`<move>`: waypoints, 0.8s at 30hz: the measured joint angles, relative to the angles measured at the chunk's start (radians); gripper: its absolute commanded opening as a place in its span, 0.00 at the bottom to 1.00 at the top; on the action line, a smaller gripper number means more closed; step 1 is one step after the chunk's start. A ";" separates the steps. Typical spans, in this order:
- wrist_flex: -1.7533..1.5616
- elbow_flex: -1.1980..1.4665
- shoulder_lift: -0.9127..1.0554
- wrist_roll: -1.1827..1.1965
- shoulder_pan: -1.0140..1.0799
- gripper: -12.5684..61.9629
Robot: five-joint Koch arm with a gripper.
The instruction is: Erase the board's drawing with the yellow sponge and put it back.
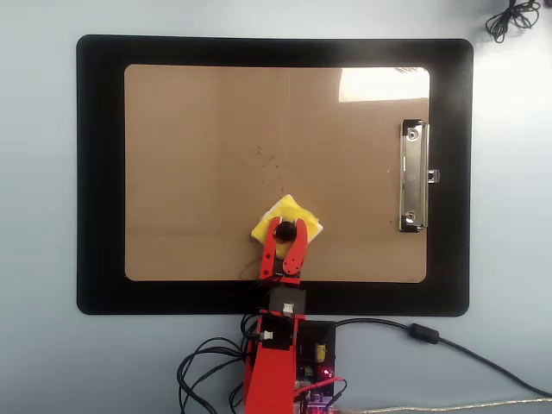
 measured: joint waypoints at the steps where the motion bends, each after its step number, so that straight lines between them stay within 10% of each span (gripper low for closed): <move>1: 0.002 -0.057 -0.052 -0.002 0.002 0.06; 10: -0.031 -0.666 -0.640 -0.003 -0.048 0.06; 24: -0.006 -0.259 -0.235 -0.058 -0.285 0.06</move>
